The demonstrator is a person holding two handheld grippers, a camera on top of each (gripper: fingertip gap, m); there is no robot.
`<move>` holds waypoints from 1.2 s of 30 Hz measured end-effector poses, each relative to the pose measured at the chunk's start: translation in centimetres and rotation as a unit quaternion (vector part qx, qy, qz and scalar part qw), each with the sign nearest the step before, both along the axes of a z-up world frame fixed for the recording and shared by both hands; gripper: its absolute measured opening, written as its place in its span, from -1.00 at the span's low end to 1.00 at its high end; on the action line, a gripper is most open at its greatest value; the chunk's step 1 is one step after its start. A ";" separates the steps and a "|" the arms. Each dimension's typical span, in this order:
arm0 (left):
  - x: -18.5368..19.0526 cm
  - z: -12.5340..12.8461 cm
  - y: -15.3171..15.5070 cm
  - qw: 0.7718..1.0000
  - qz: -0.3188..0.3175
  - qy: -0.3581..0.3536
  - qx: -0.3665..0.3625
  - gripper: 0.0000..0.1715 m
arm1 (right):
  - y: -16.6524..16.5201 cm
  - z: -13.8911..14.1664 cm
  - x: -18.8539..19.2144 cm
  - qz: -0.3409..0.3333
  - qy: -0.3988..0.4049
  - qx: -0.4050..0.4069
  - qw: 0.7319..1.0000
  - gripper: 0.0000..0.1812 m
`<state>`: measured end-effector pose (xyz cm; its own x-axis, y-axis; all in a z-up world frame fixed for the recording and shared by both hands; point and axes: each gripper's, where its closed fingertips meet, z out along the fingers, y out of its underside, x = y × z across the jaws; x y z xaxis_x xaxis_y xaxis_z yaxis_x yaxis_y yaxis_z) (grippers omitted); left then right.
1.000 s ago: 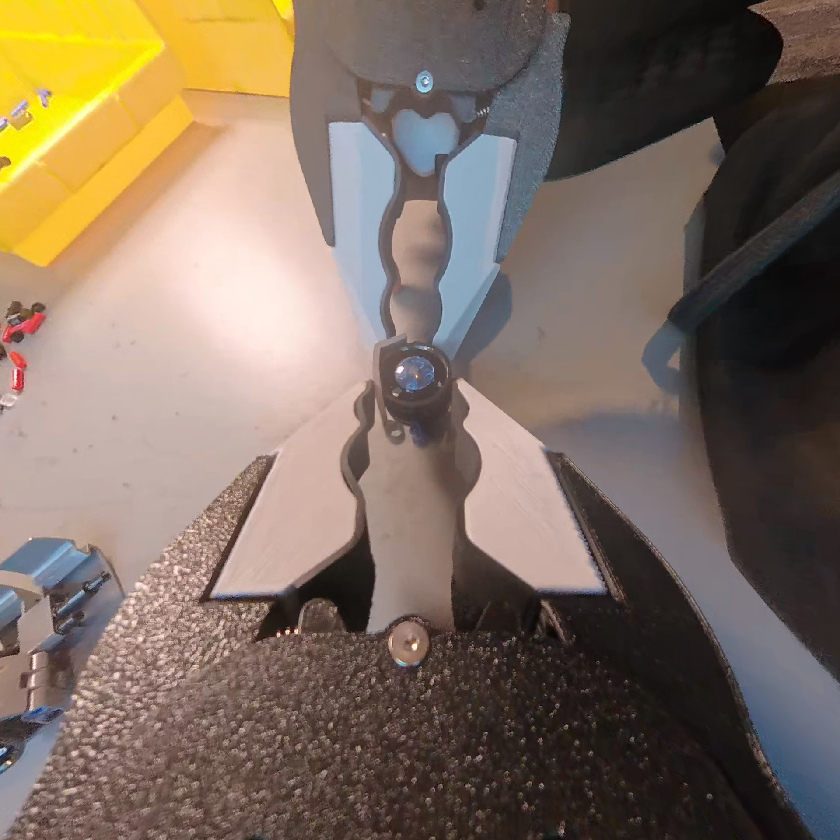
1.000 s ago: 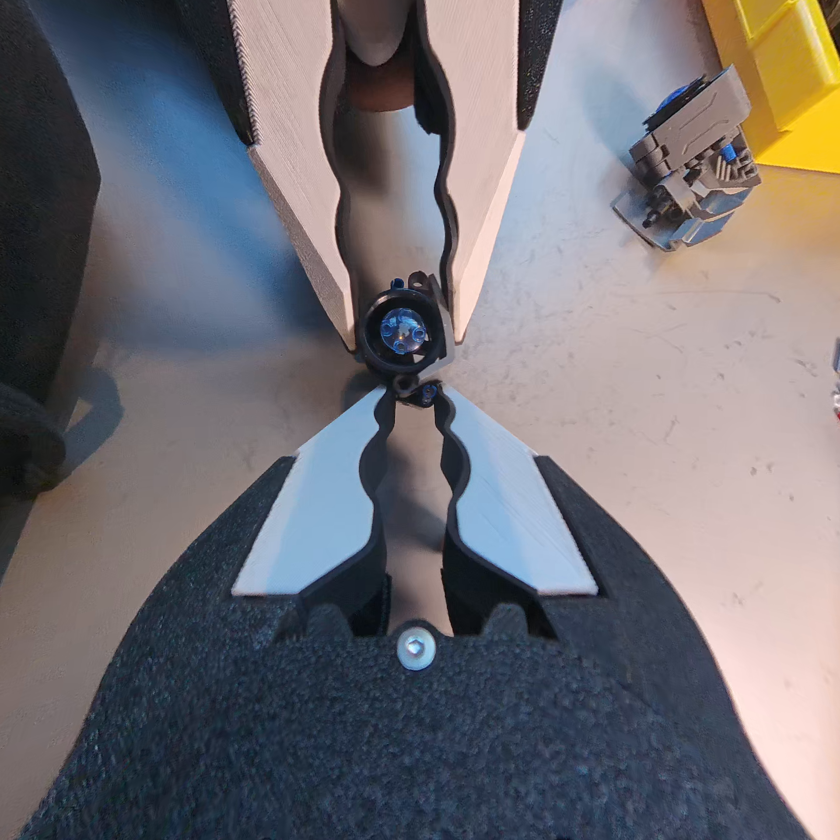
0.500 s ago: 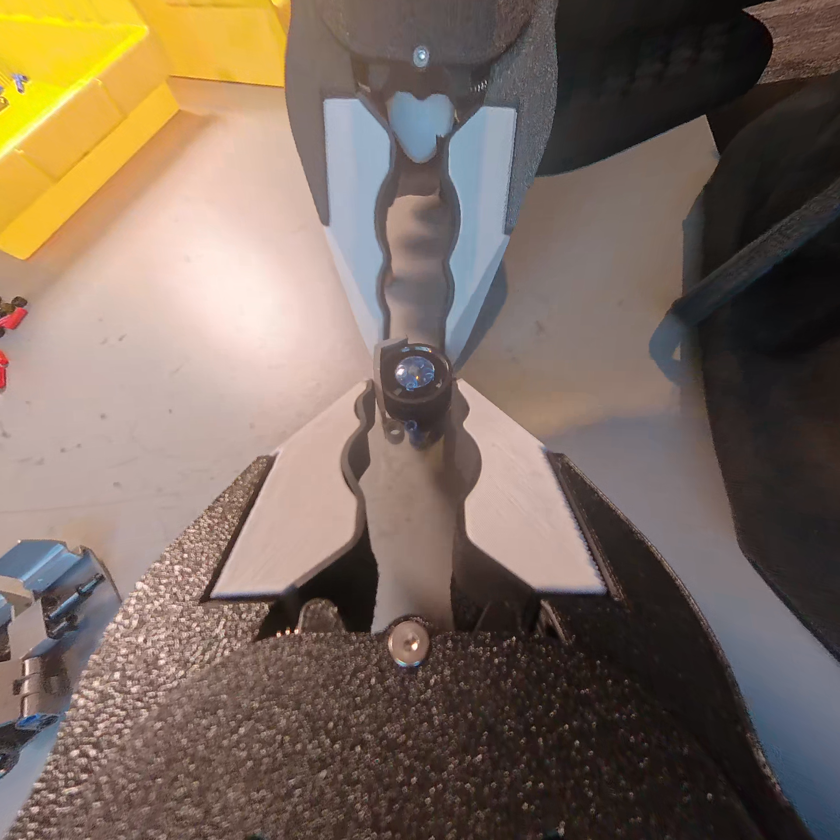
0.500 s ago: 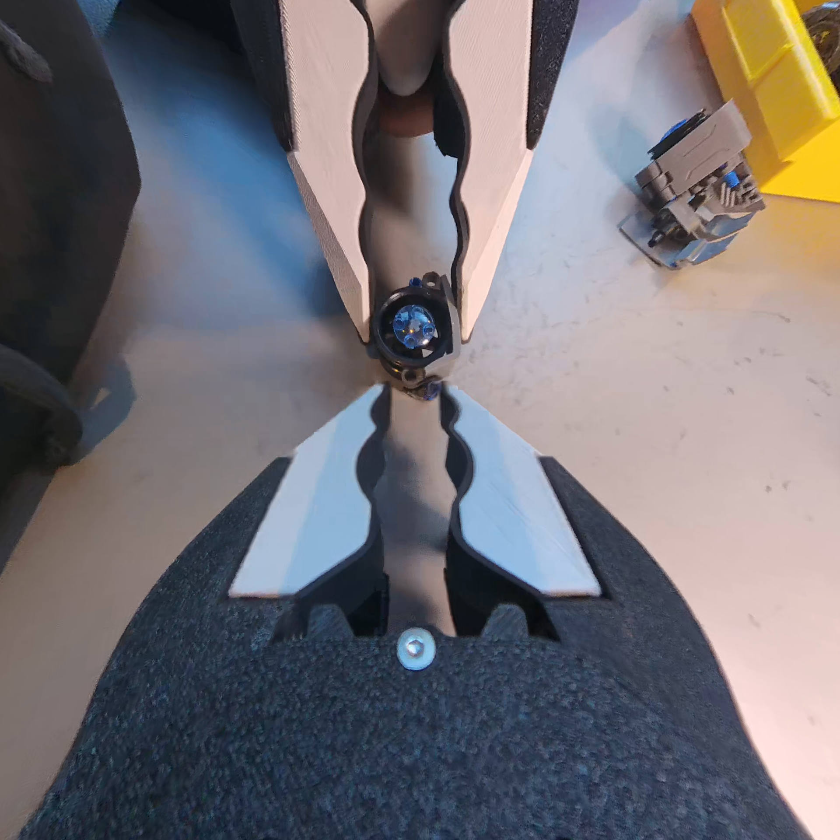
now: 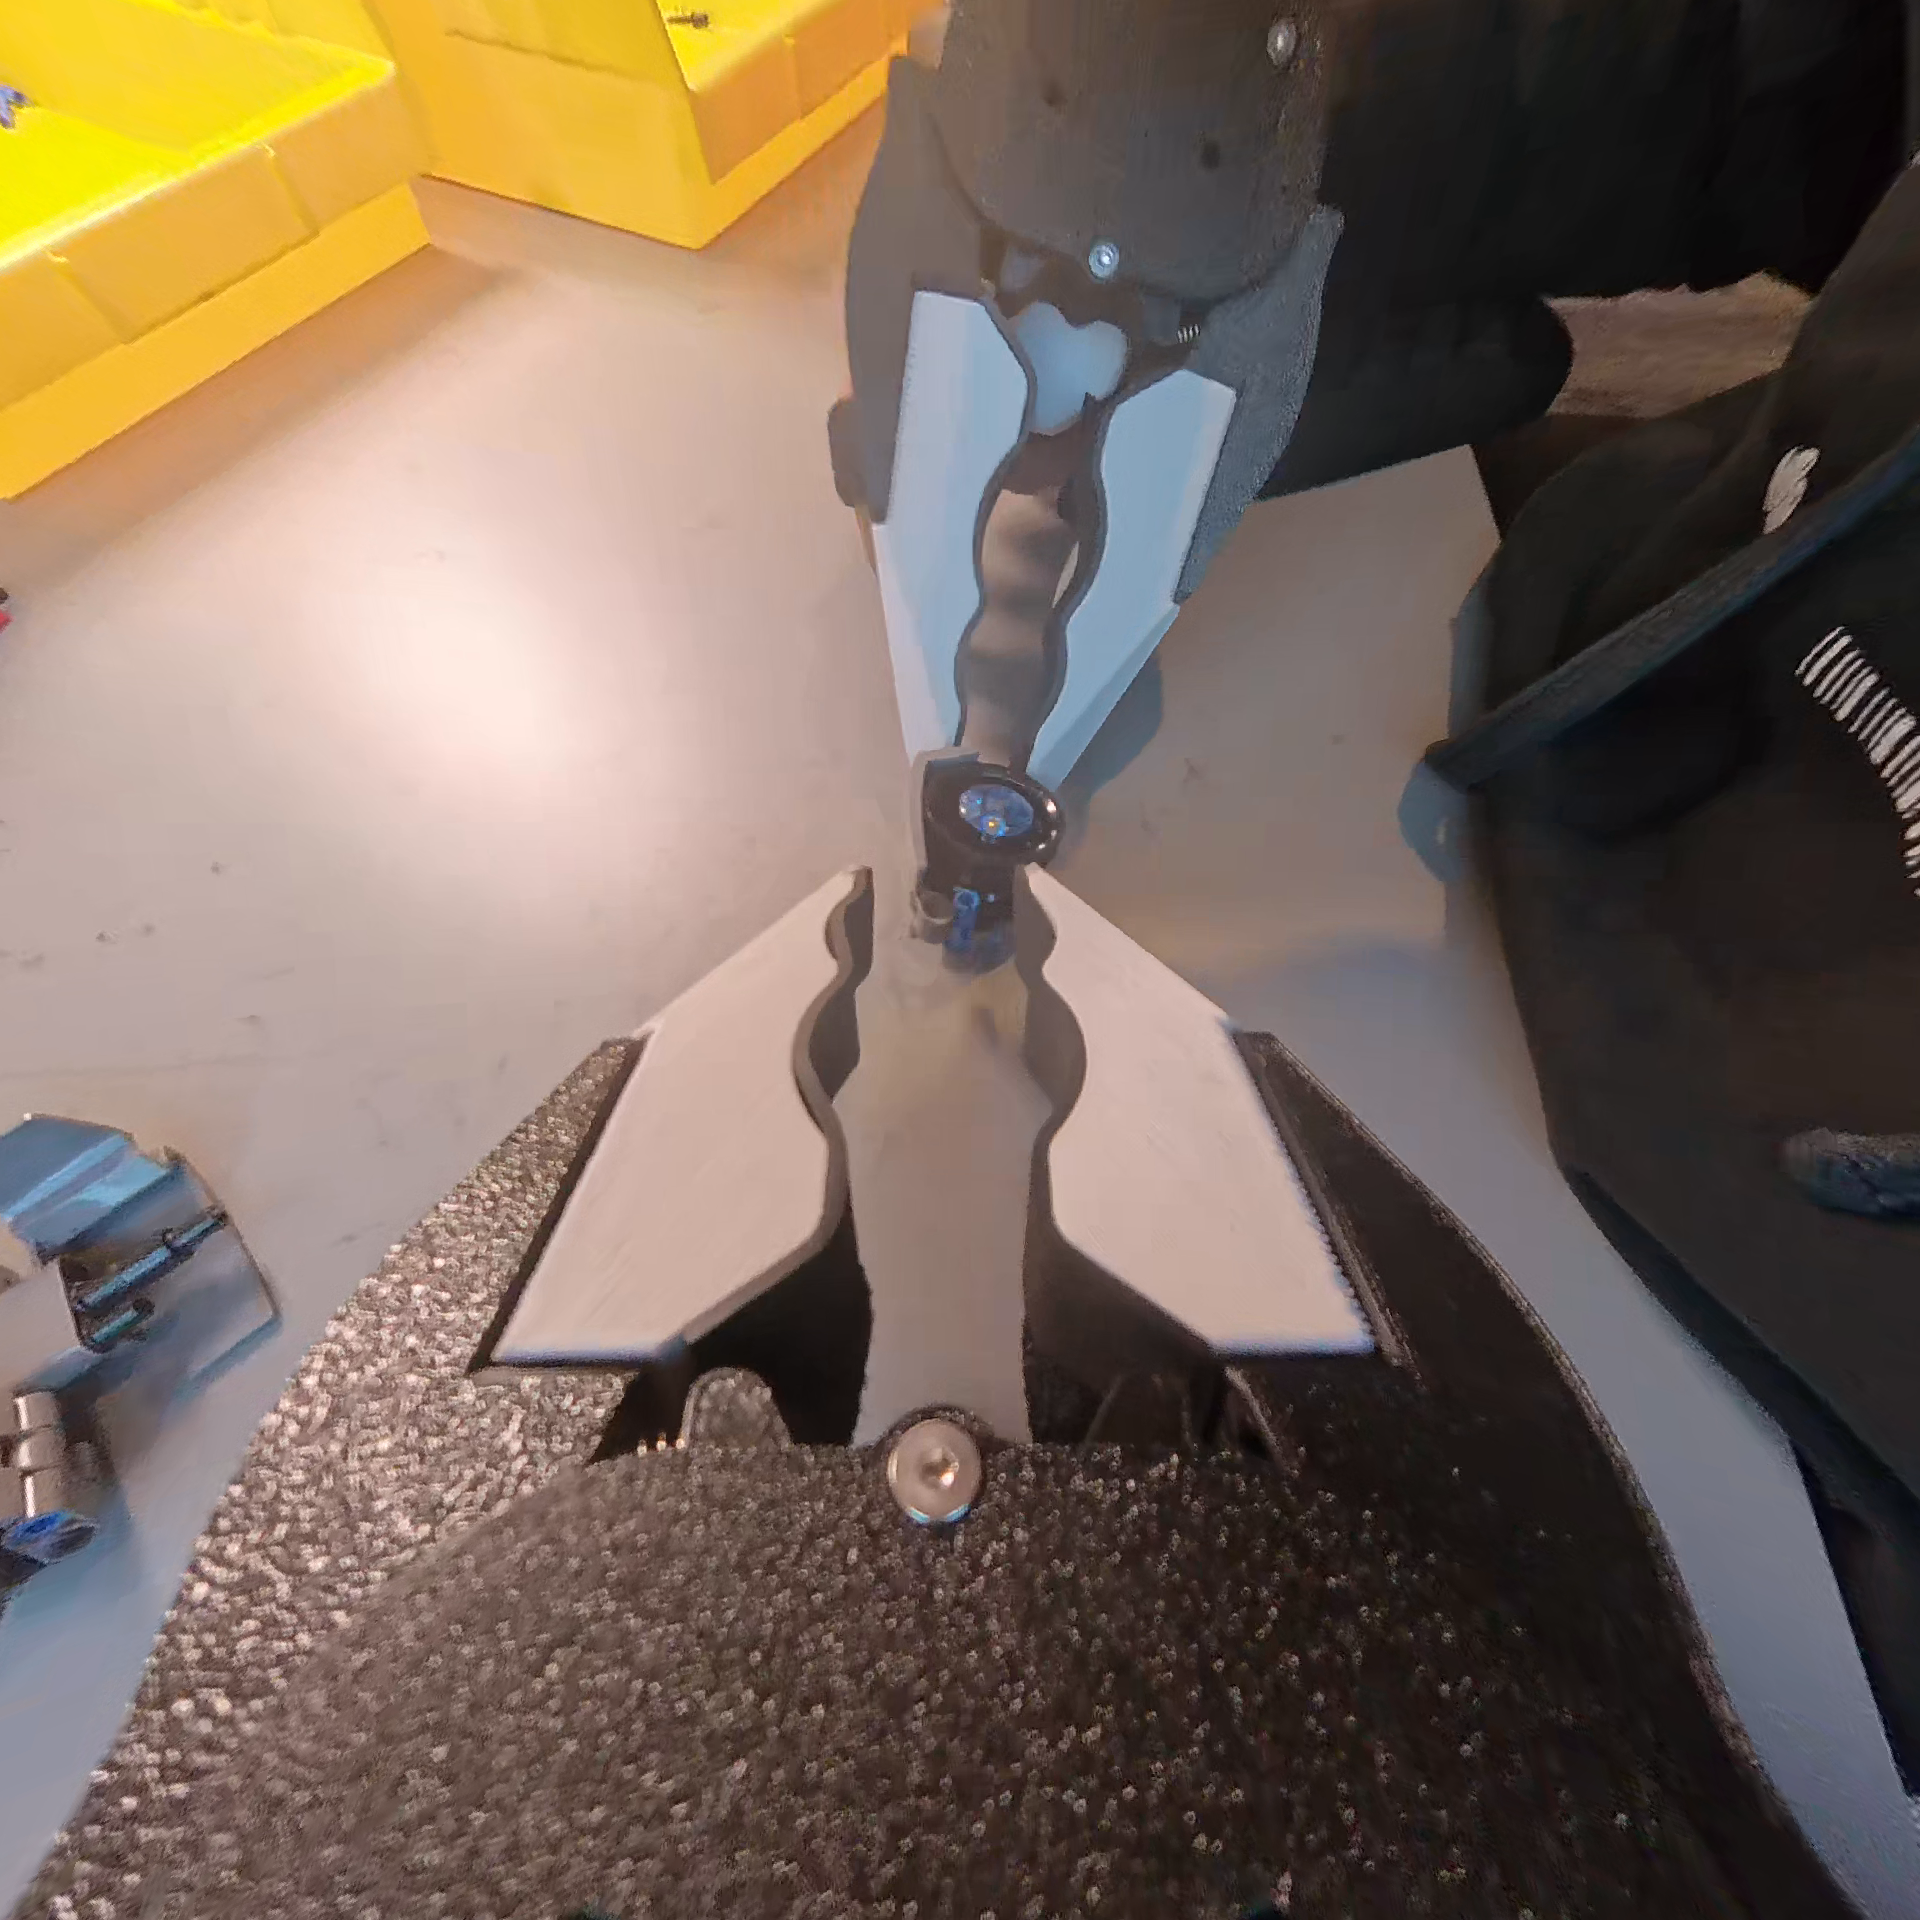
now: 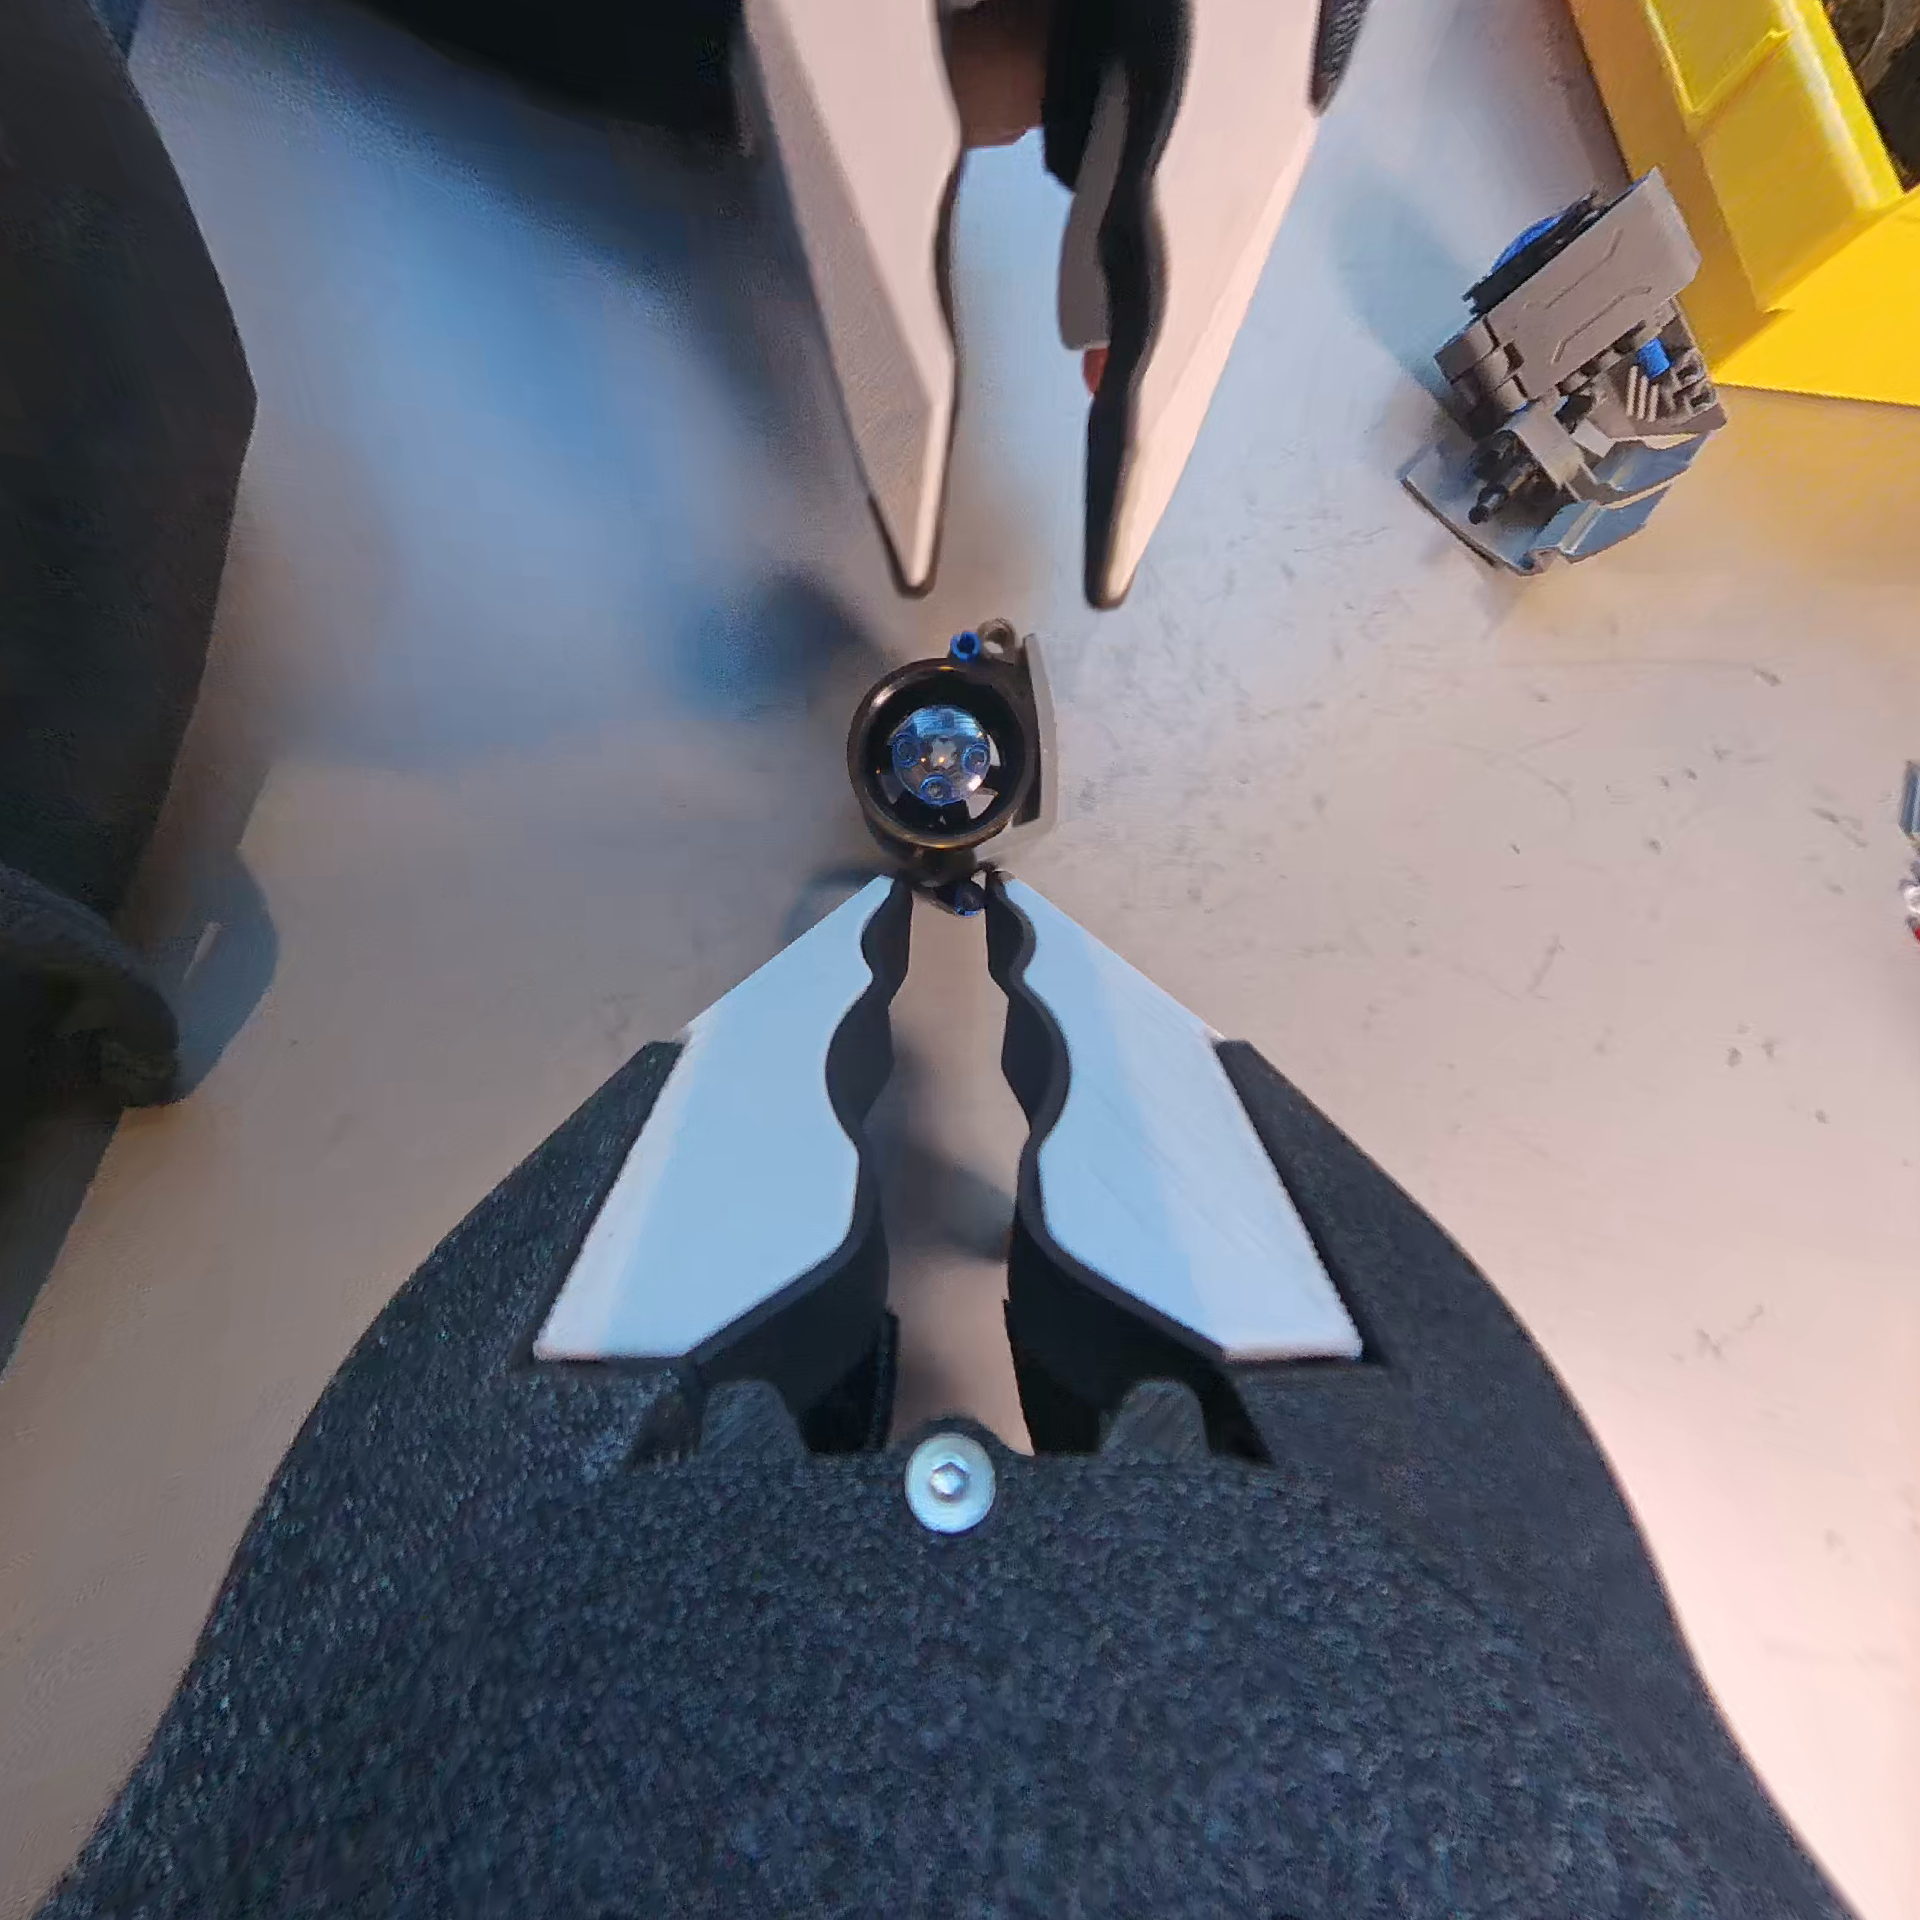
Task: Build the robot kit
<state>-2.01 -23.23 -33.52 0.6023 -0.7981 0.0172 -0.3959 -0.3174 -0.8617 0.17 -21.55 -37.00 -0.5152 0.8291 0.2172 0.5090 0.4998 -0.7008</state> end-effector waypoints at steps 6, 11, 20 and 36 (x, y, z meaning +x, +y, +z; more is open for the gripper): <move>-0.2 0.1 0.5 0.998 -0.019 -0.029 -0.056 -0.78 | -0.3 0.0 -0.2 0.012 0.006 0.018 1.000 -0.85; 0.5 -1.4 0.5 0.992 -0.023 -0.040 -0.120 -0.95 | -0.4 0.0 -0.1 0.017 0.014 0.029 0.999 -0.85; -0.7 -0.2 2.6 0.989 0.122 -0.033 -0.075 -0.99 | 0.3 0.1 -0.7 -0.045 0.006 -0.001 0.999 -0.88; -0.5 0.2 2.2 0.983 0.172 0.068 0.014 -0.99 | 0.7 0.5 -0.6 -0.074 0.003 -0.042 0.996 -0.80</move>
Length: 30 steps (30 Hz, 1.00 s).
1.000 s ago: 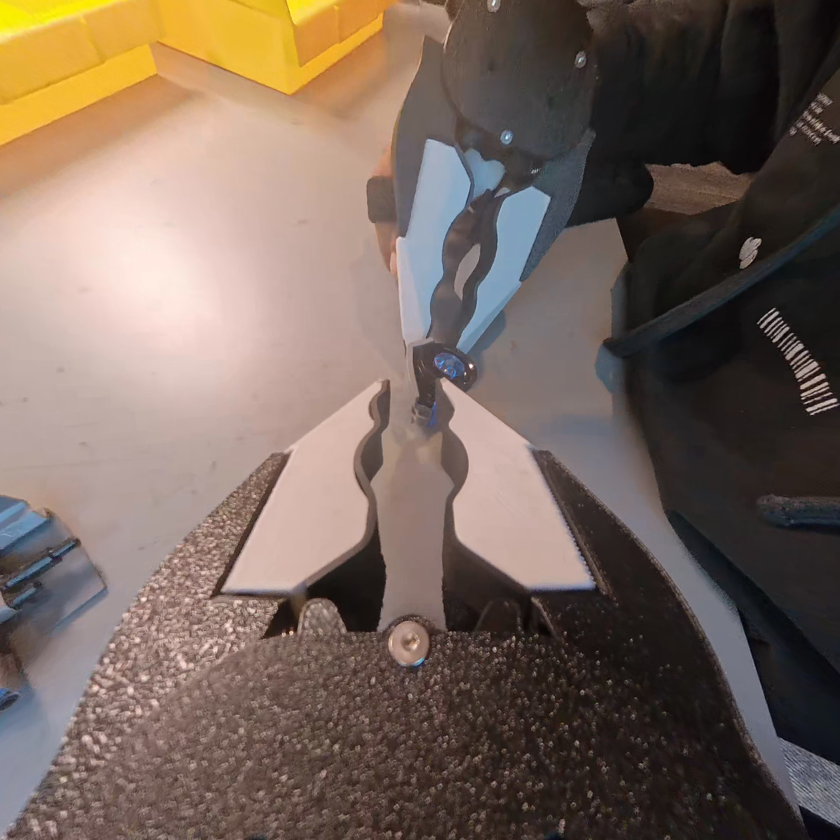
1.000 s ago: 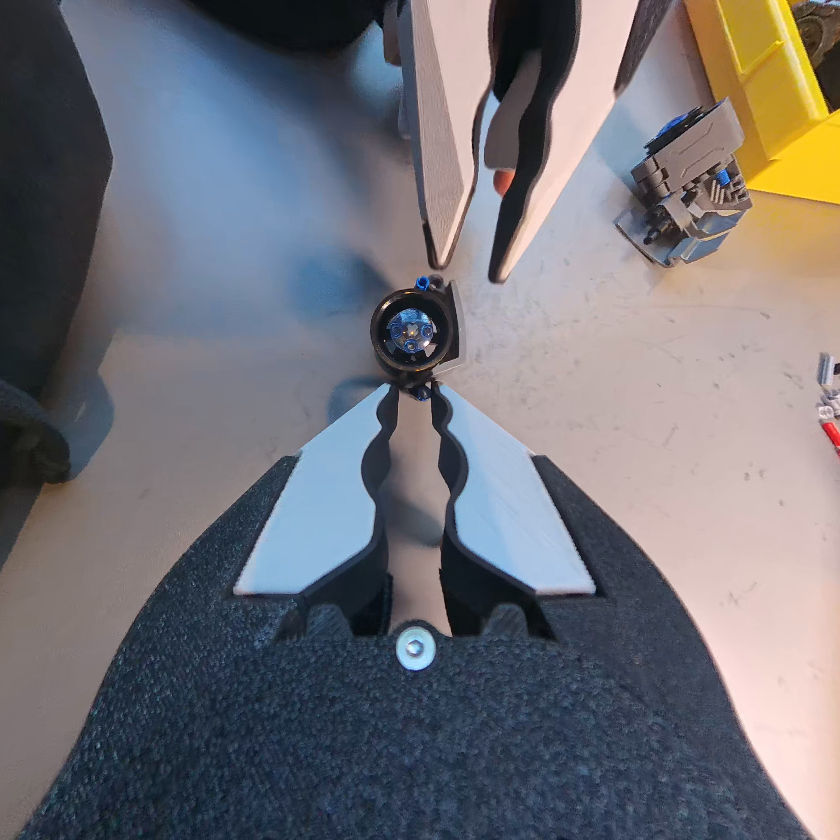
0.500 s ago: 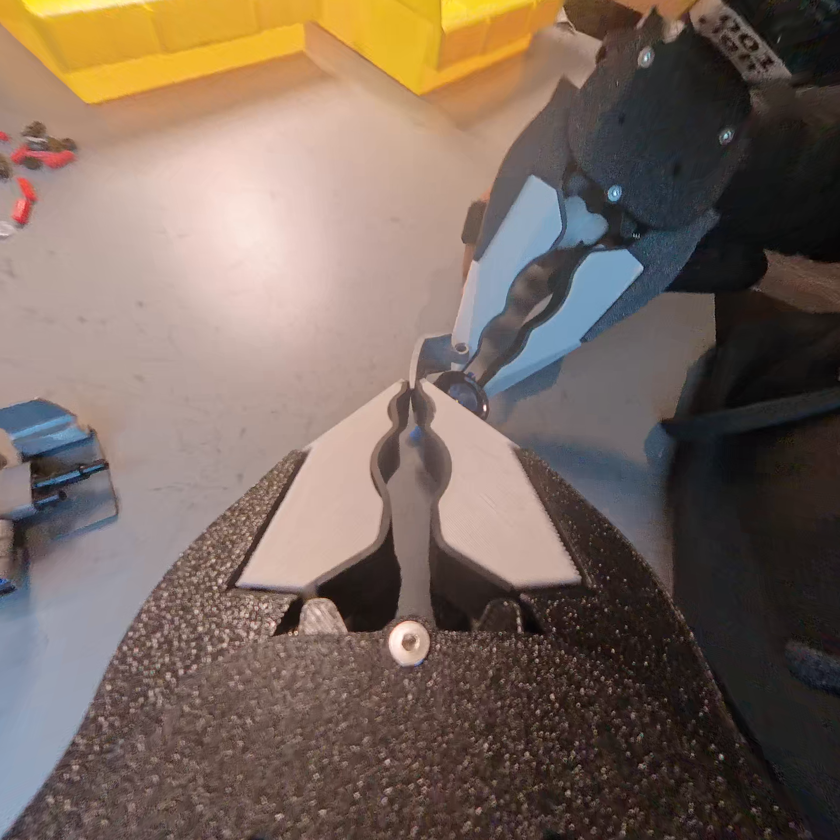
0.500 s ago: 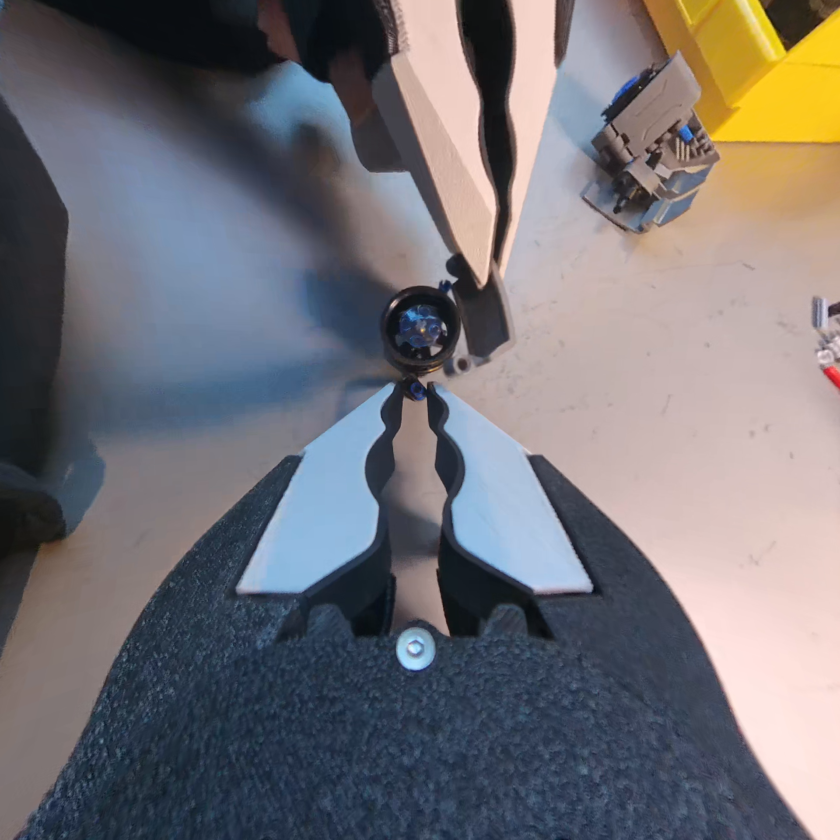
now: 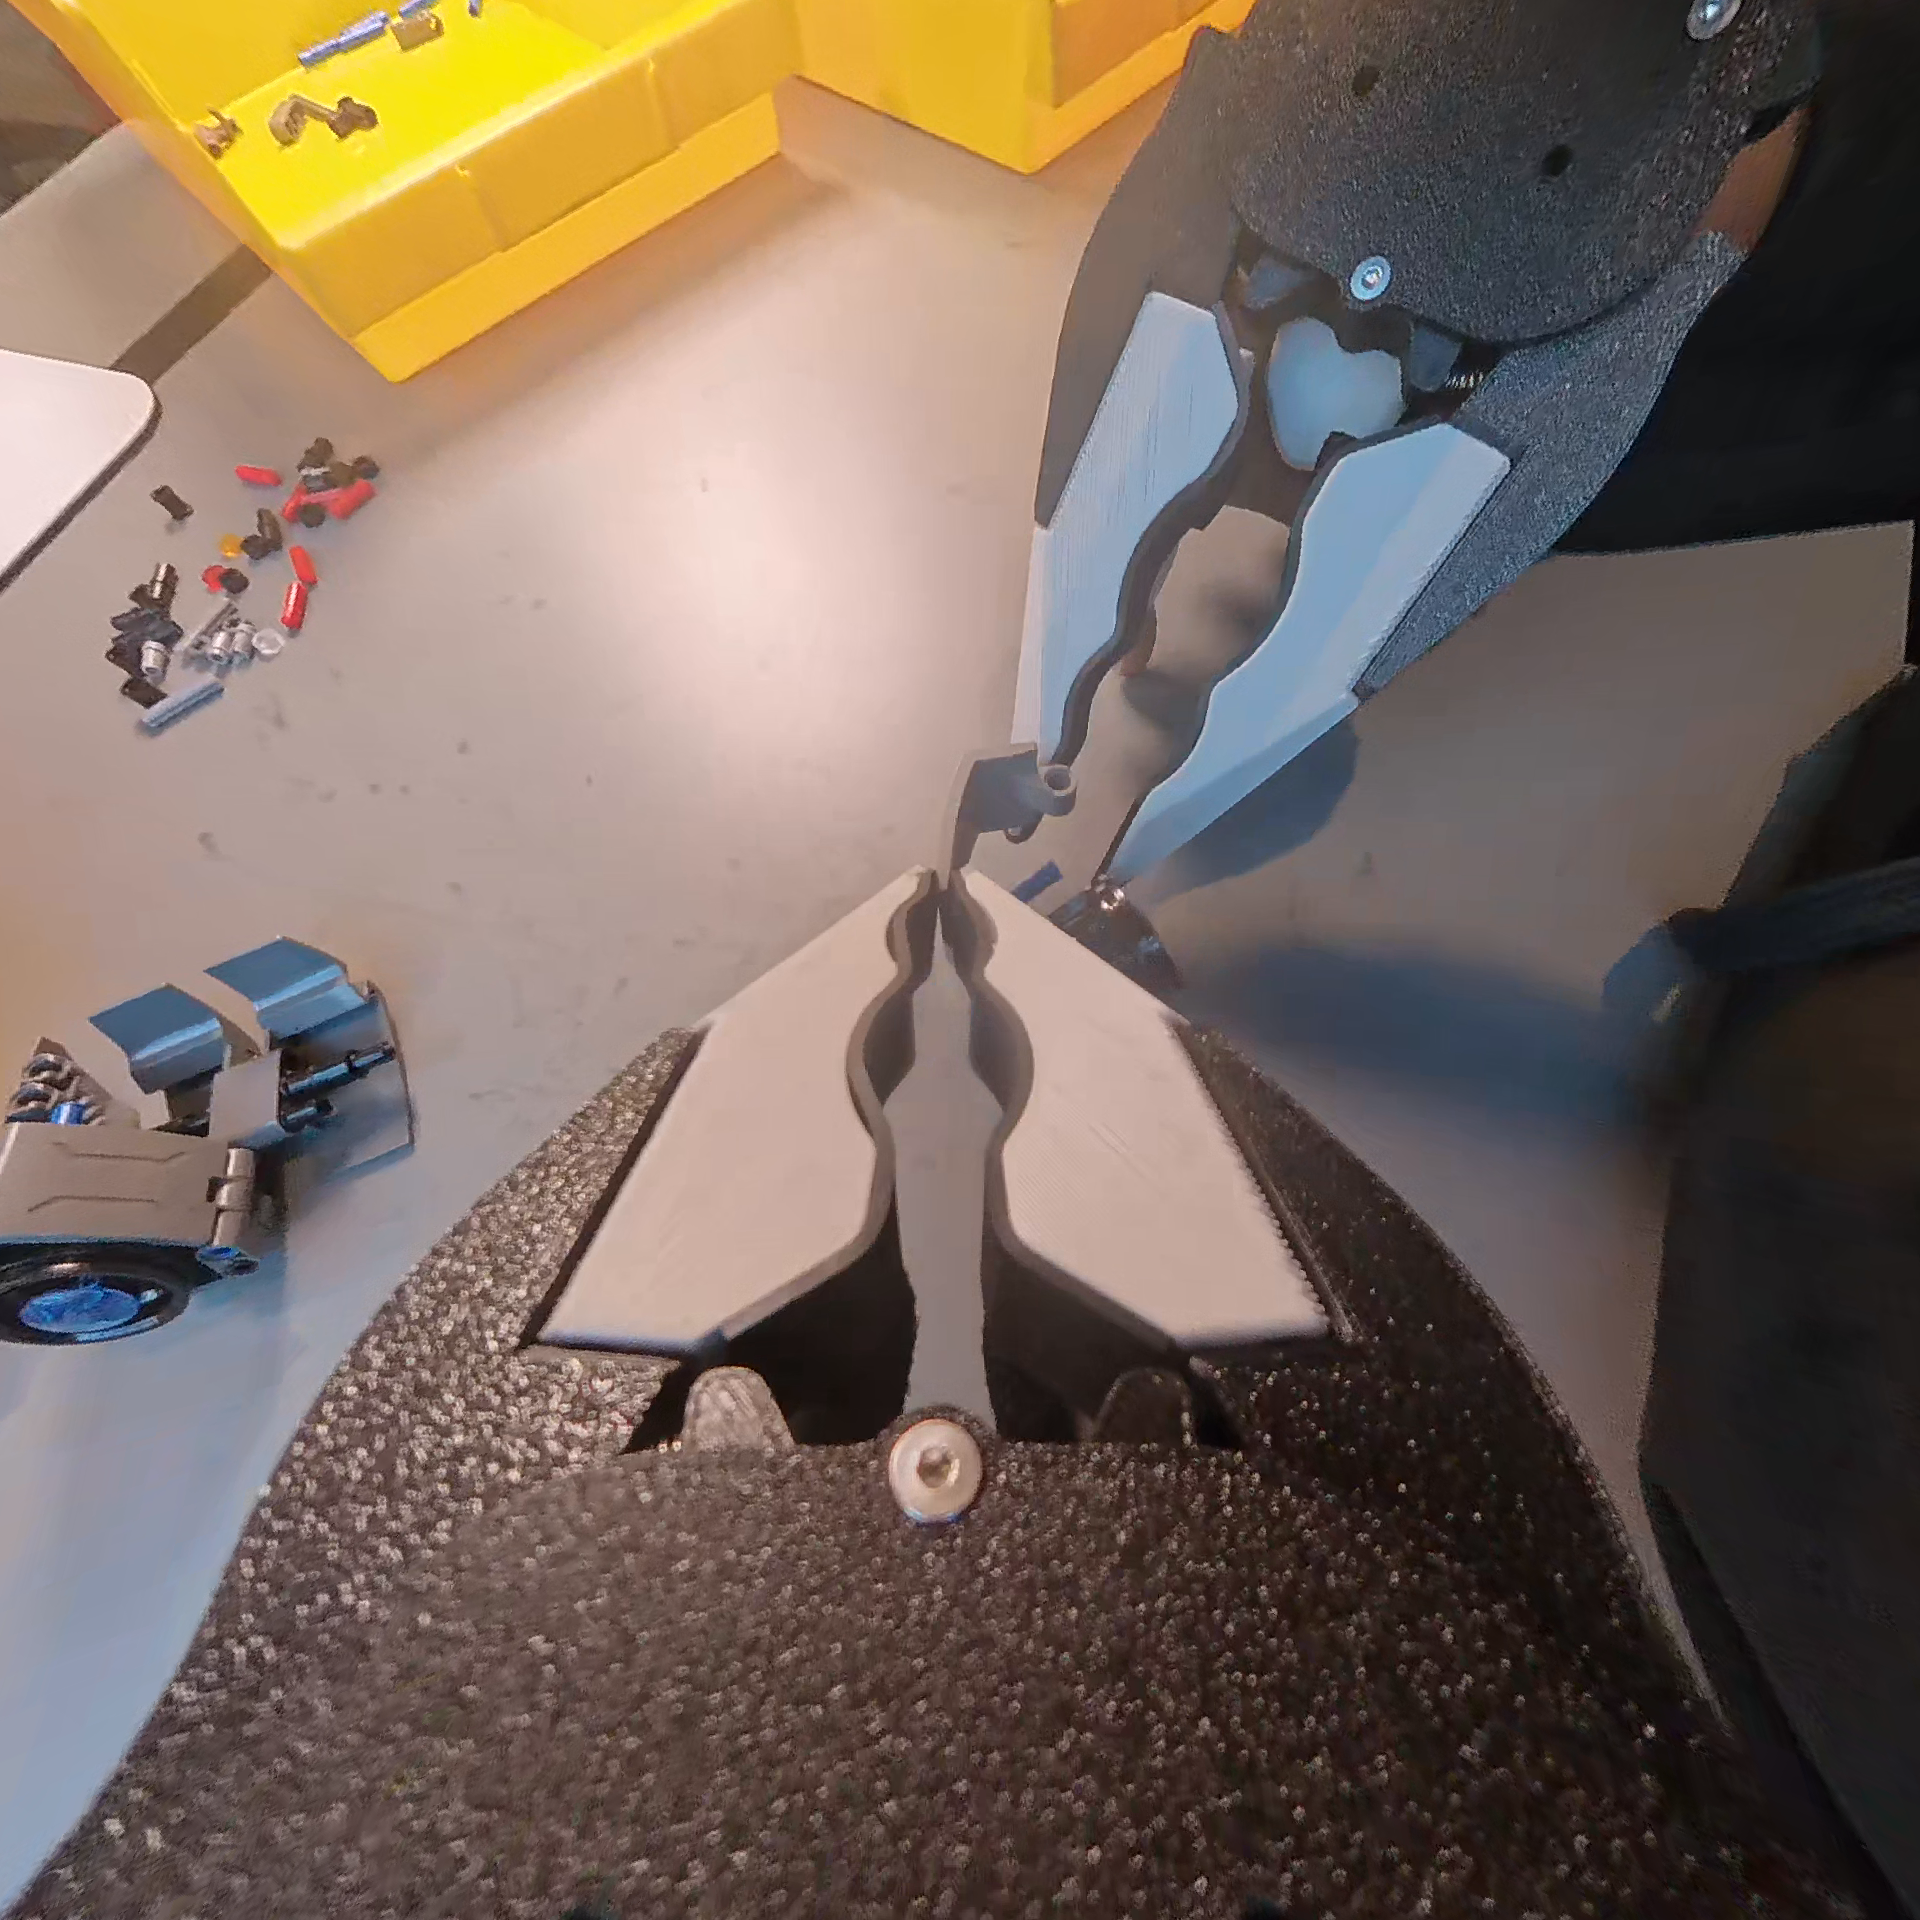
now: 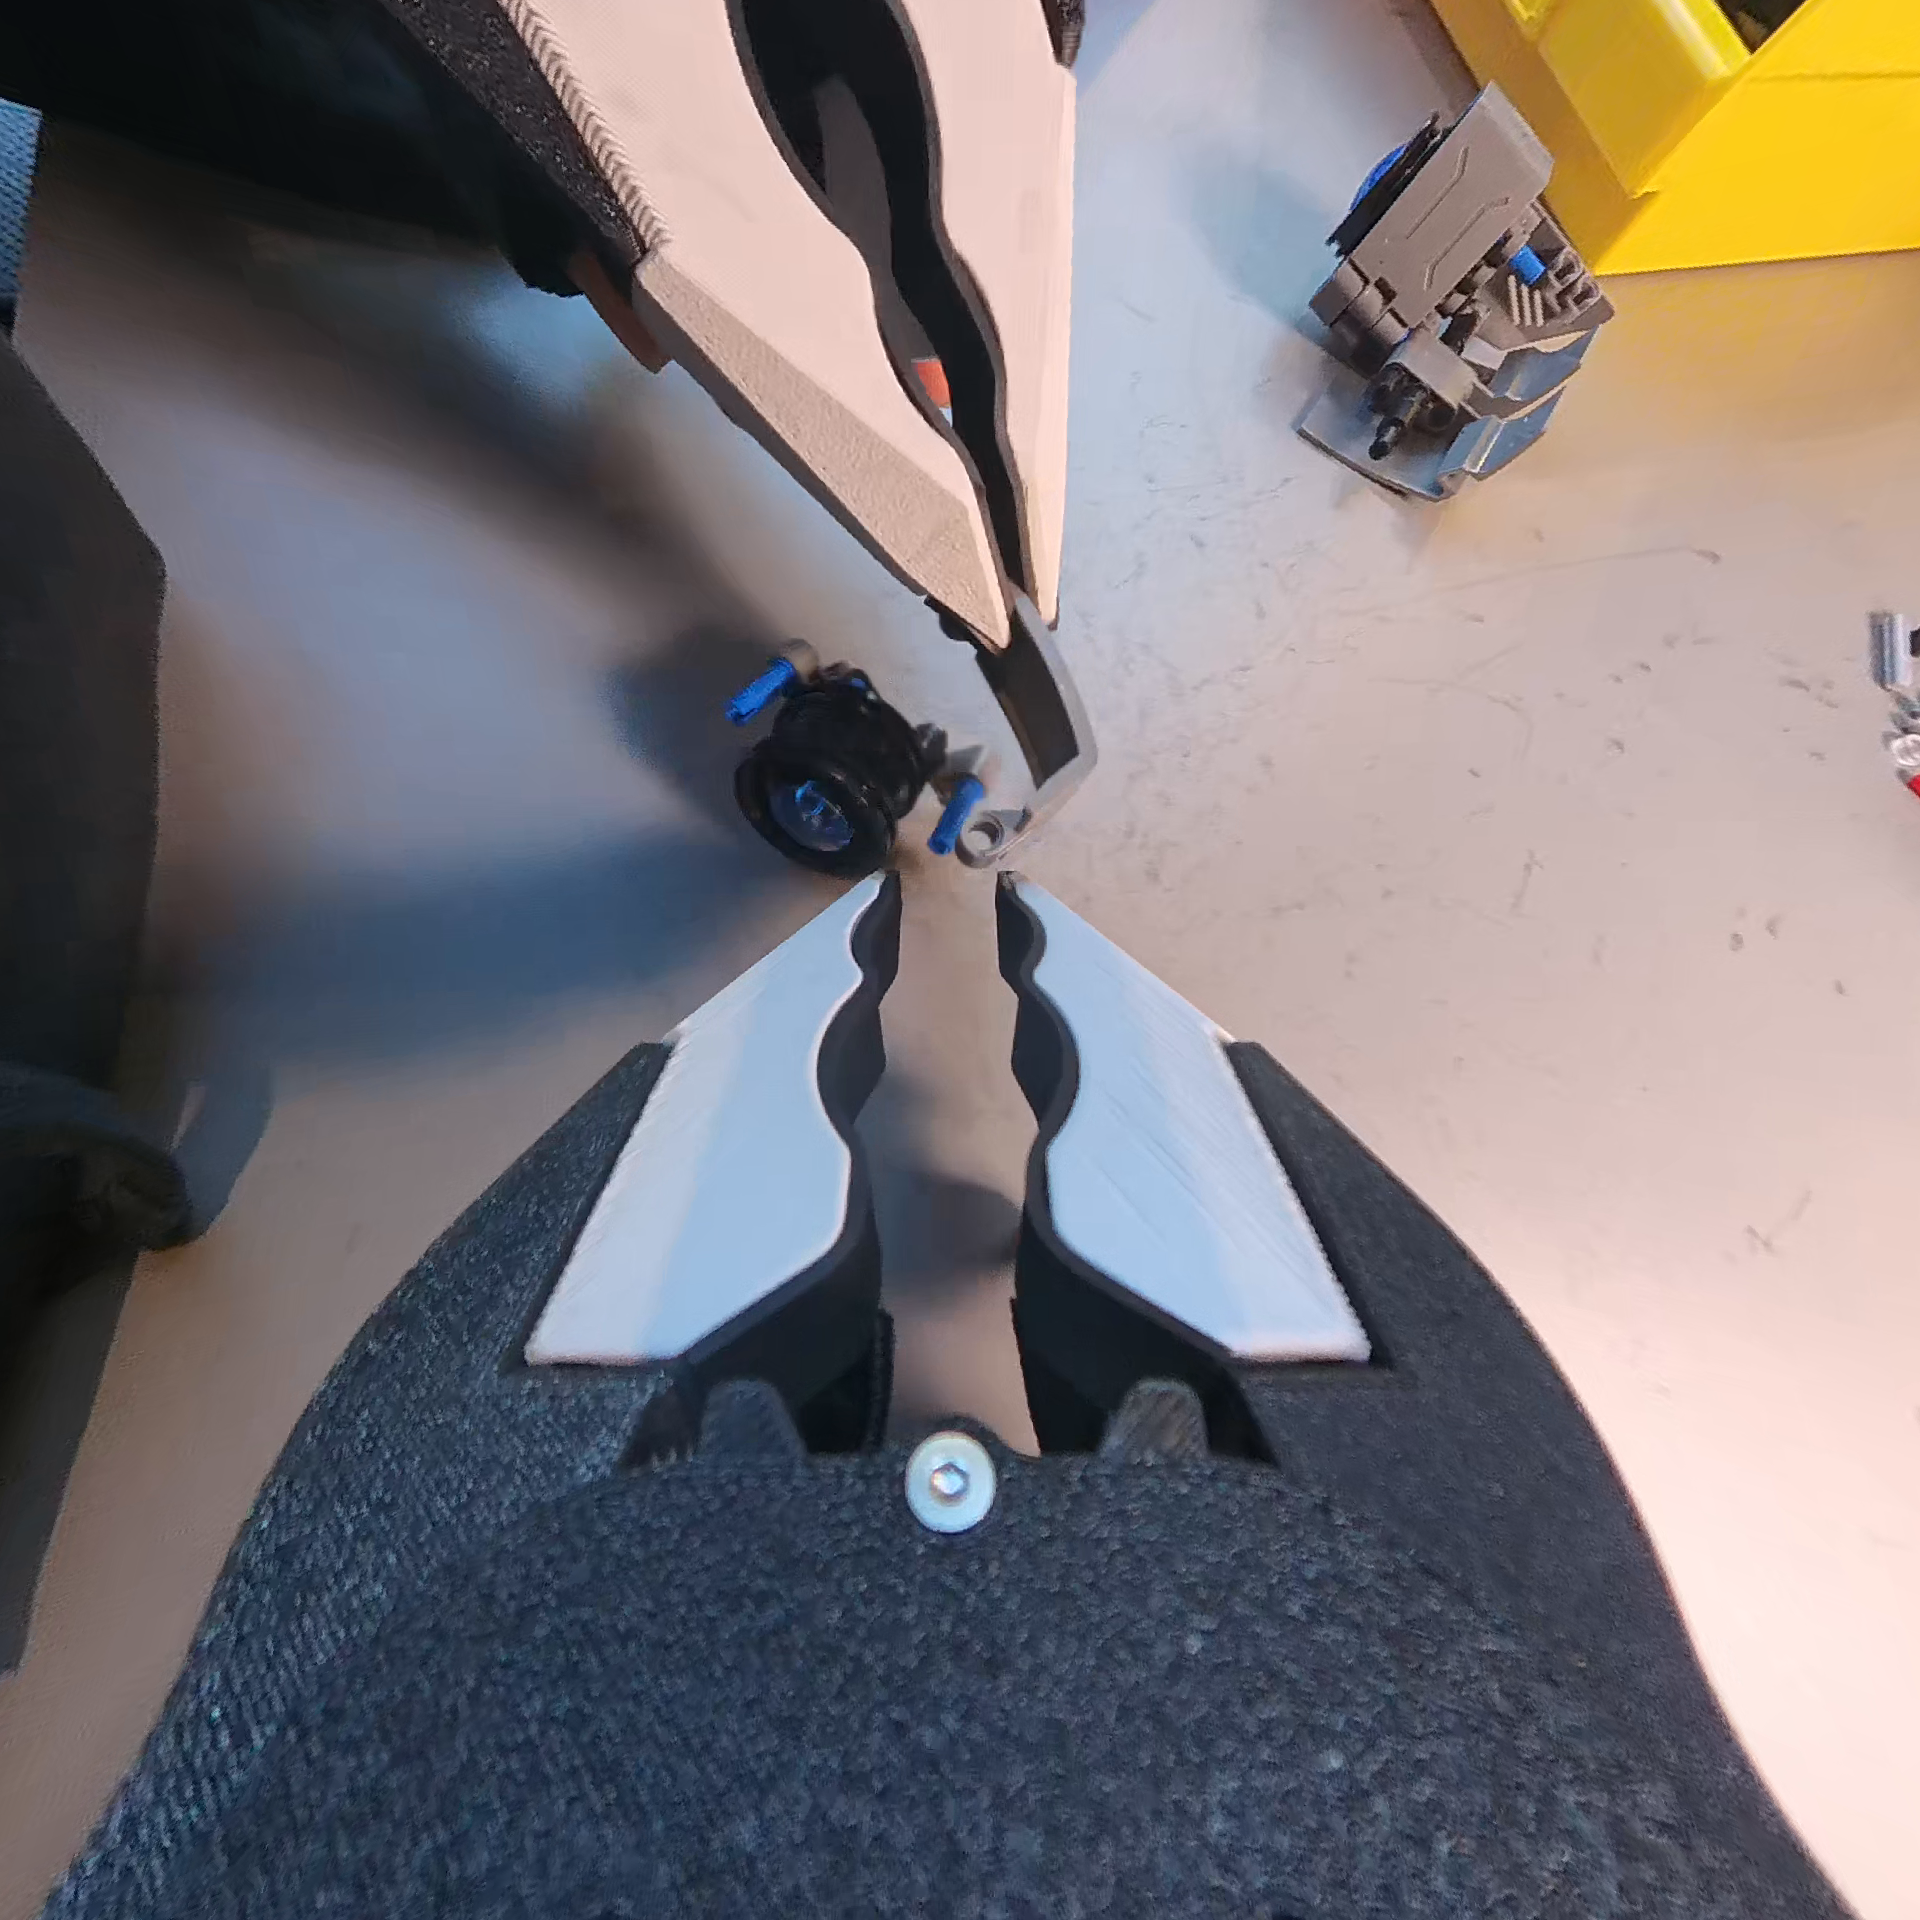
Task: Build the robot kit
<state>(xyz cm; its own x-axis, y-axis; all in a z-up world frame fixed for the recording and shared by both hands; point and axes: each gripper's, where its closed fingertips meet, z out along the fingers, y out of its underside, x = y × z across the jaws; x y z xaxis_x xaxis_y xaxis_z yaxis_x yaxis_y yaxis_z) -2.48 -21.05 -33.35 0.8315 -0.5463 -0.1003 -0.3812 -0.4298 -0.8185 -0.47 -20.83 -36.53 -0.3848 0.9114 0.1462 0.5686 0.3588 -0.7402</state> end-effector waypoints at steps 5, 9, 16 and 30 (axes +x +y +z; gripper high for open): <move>-0.2 0.7 -0.2 1.000 0.002 0.016 0.024 -0.99 | 0.3 0.3 0.3 0.019 0.012 0.026 0.999 -0.78; -0.6 1.2 -0.6 0.997 0.009 0.061 0.051 -0.99 | 0.7 1.4 0.8 0.032 0.024 0.005 0.999 -0.71; 0.9 1.3 -1.1 0.985 -0.006 0.141 0.097 -0.99 | -0.4 4.1 -0.1 0.045 0.076 -0.088 0.992 -0.67; 2.4 -2.0 -4.2 0.981 -0.127 0.149 -0.011 -0.60 | 4.6 2.8 0.2 -0.060 0.044 -0.107 0.991 -0.94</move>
